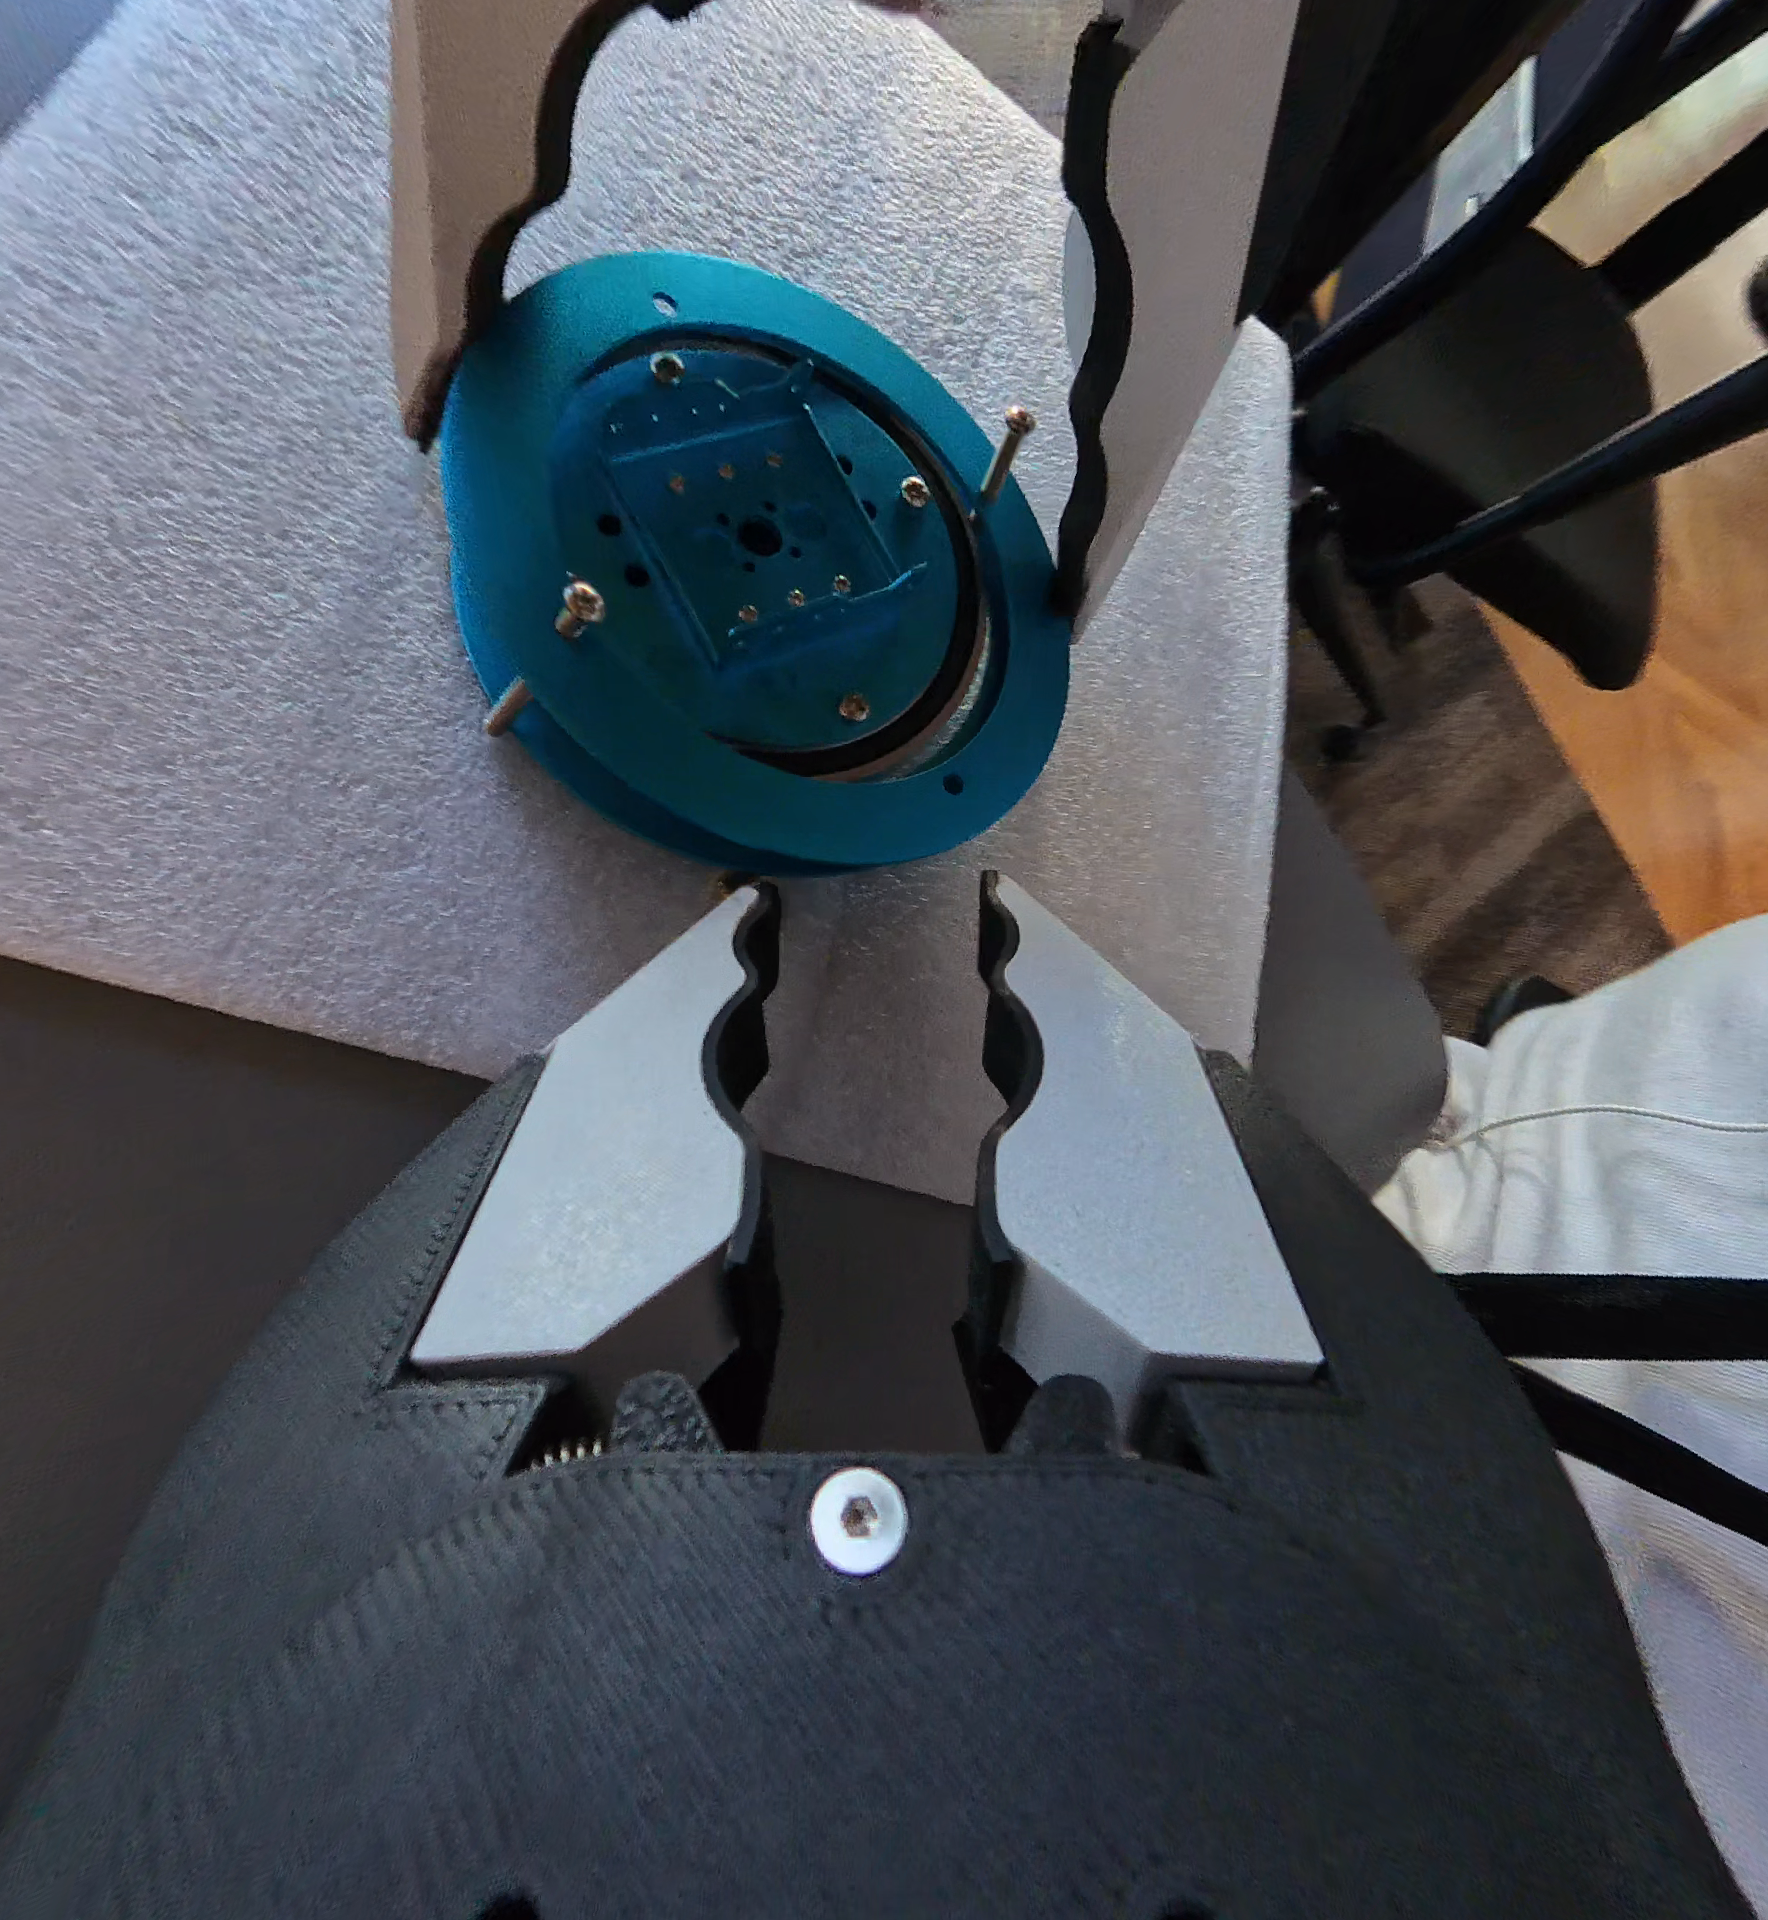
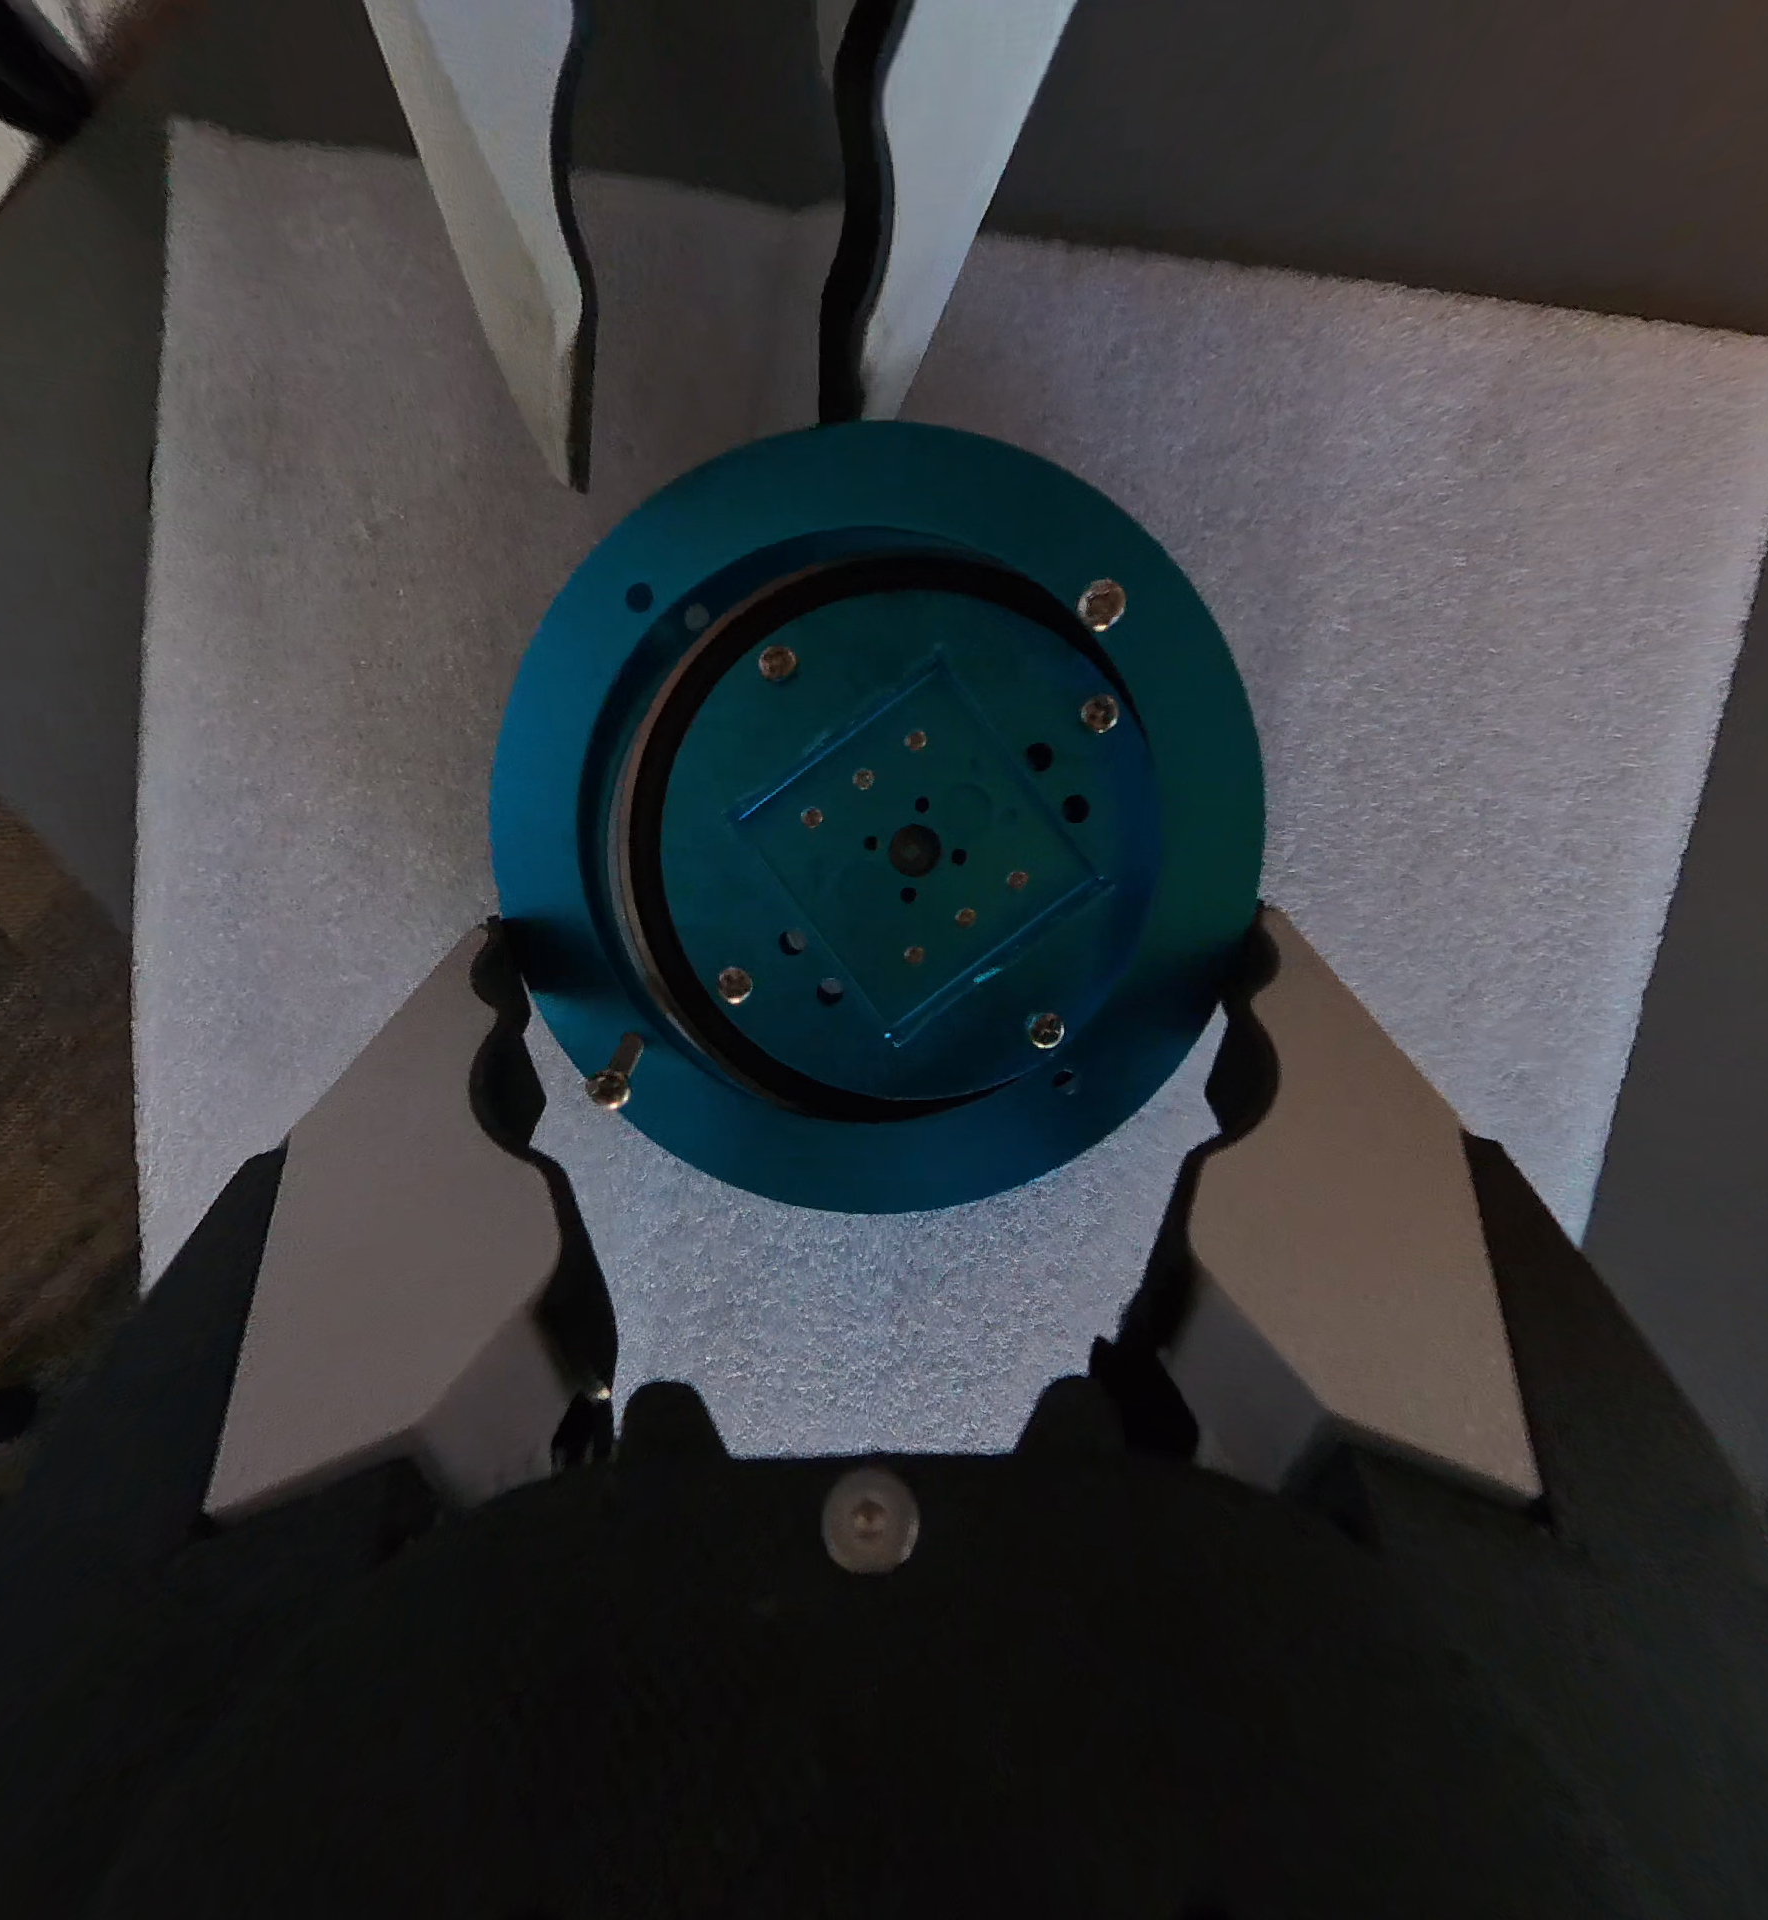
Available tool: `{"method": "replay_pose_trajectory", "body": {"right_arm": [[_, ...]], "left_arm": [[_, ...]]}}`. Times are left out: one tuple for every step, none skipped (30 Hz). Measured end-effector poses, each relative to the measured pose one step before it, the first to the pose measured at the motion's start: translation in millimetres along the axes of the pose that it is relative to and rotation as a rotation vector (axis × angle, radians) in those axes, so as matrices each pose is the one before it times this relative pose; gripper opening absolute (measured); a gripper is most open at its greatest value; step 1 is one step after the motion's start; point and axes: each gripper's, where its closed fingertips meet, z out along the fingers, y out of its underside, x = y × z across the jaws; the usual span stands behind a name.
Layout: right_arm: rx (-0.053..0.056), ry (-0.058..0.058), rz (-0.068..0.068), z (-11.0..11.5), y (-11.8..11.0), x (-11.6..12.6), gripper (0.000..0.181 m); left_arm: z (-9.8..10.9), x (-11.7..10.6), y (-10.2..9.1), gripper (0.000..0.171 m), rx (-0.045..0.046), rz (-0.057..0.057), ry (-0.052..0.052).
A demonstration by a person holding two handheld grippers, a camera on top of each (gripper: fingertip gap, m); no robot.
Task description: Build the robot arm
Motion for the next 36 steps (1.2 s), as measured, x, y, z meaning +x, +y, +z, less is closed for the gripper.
{"method": "replay_pose_trajectory", "body": {"right_arm": [[0.0258,-0.0045,0.0118,-0.79,-1.05,-0.54,0.130],[0.0350,-0.0117,0.0117,-1.07,-1.61,-1.62,0.130],[0.0363,-0.0183,0.0194,-1.00,-0.83,-1.68,0.131],[0.0440,-0.0244,0.0277,-1.35,-1.35,-1.34,0.132],[0.0513,-0.0232,0.0274,-2.29,-1.85,-0.41,0.131],[0.0529,-0.0154,0.0220,-3.05,-1.35,1.02,0.129],[0.0483,-0.0147,0.0215,-3.32,-0.49,1.09,0.127],[0.0459,-0.0088,0.0147,-3.35,-0.70,1.41,0.126],[0.0437,-0.0115,0.0039,-2.87,-1.26,-0.40,0.122],[0.0361,-0.0065,-0.0079,-2.19,-1.86,-1.05,0.119],[0.0303,-0.0048,-0.0124,-1.43,-2.23,-1.66,0.117],[0.0195,-0.0026,-0.0106,-0.93,-1.31,-0.88,0.115],[0.0173,-0.0032,-0.0077,-0.75,-1.08,-0.26,0.112],[0.0146,-0.0050,-0.0019,-0.54,-0.21,0.58,0.110],[0.0036,-0.0075,0.0016,-0.12,1.46,0.97,0.108],[0.0121,-0.0111,0.0054,-0.22,0.15,0.76,0.106],[0.0145,-0.0127,0.0131,-0.40,-0.58,0.56,0.104],[0.0069,-0.0160,0.0189,-0.92,-0.83,-0.01,0.103],[0.0069,-0.0176,0.0145,-0.81,-0.86,-0.70,0.104],[0.0060,-0.0130,0.0142,-0.93,-0.64,-0.08,0.104],[0.0062,-0.0124,0.0153,-0.78,-0.74,0.05,0.103],[0.0044,-0.0120,0.0143,-0.71,-0.40,-0.16,0.102],[0.0021,-0.0046,0.0058,-0.62,-0.28,0.13,0.101],[-0.0033,-0.0007,-0.0002,-0.35,0.34,0.33,0.100],[-0.0031,0.0024,-0.0027,-0.10,0.56,0.11,0.100],[-0.0019,0.0027,-0.0035,-0.29,0.28,0.24,0.099],[-0.0014,0.0019,-0.0037,-0.02,0.28,-0.04,0.099],[0.0009,0.0020,-0.0023,-0.13,0.22,-0.09,0.099],[0.0016,0.0017,-0.0016,-0.30,-0.10,0.03,0.098],[0.0015,0.0036,-0.0010,-0.24,-0.14,0.30,0.097],[-0.0001,0.0038,-0.0006,0.11,0.01,0.42,0.097],[-0.0035,0.0068,-0.0036,0.43,0.31,0.72,0.097],[-0.0072,0.0057,-0.0068,0.66,0.75,0.29,0.097],[-0.0118,0.0045,-0.0073,1.08,1.43,-0.16,0.101],[-0.0109,-0.0024,-0.0092,0.98,1.22,-1.23,0.103],[-0.0058,-0.0037,-0.0089,0.44,0.71,-1.25,0.103]], "left_arm": [[-0.74,-1.01,-1.28,0.035,0.01079,0.0187,-0.0309],[-0.52,0.50,-1.17,0.032,0.01262,0.0190,-0.0203],[0.18,0.39,-0.20,0.032,0.00749,0.0133,-0.0189],[0.64,-0.35,0.43,0.034,0.00495,0.0118,-0.0204],[0.76,-1.08,-0.21,0.039,0.00820,0.0106,-0.0233],[0.68,-0.60,-0.14,0.042,0.00553,0.0067,-0.0192],[0.63,0.33,-0.41,0.045,0.00484,0.0025,-0.0139],[0.82,0.19,-0.16,0.046,0.00281,0.0034,-0.0150],[0.89,0.29,0.19,0.047,0.00084,0.0077,-0.0164],[0.64,-0.06,0.36,0.047,-0.00021,0.0105,-0.0198],[0.82,-0.08,0.26,0.048,0.00023,0.0124,-0.0209],[1.05,-0.07,0.18,0.049,0.00176,0.0154,-0.0233],[1.09,-0.06,-0.13,0.049,0.00161,0.0158,-0.0231],[1.11,0.10,-0.16,0.050,-0.00076,0.0134,-0.0212],[1.09,-0.30,-0.34,0.050,-0.00251,0.0101,-0.0208],[0.90,-0.90,-0.21,0.049,-0.00415,0.0065,-0.0215],[0.63,-1.67,-0.20,0.046,-0.00272,0.0014,-0.0212],[0.58,-2.08,-0.01,0.044,0.00013,-0.0024,-0.0180],[0.69,-0.83,-0.01,0.045,0.00061,-0.0068,-0.0073],[0.36,-0.21,-0.31,0.045,0.00320,-0.0096,-0.0032],[0.25,-0.09,-0.19,0.045,0.00305,-0.0078,-0.0035],[0.07,0.03,-0.19,0.045,0.00177,-0.0038,-0.0032],[0.20,0.07,-0.22,0.045,0.00061,-0.0026,-0.0024],[0.15,0.16,-0.29,0.045,0.00021,-0.0032,-0.0016],[0.10,0.28,-0.09,0.045,-0.00002,-0.0034,-0.0008],[0.14,0.21,-0.10,0.045,-0.00021,-0.0016,-0.0009],[0.18,0.15,-0.12,0.045,-0.00042,-0.0017,-0.0009],[0.06,0.19,0.00,0.045,-0.00067,-0.0024,0.0001],[0.23,0.14,-0.03,0.045,-0.00062,-0.0008,0.0005],[0.03,0.13,-0.01,0.045,-0.00023,-0.0003,0.0002],[-0.12,0.03,-0.01,0.045,-0.00005,0.0003,-0.0001],[-0.30,0.35,-0.13,0.043,0.00218,0.0034,0.0003],[-0.42,0.75,-0.09,0.041,0.00503,0.0079,0.0000],[-0.43,1.44,0.44,0.041,0.00363,0.0102,0.0022],[-0.71,1.70,0.87,0.041,0.00111,0.0084,0.0021],[-1.14,2.03,0.67,0.041,0.00516,0.0098,0.0017]]}}
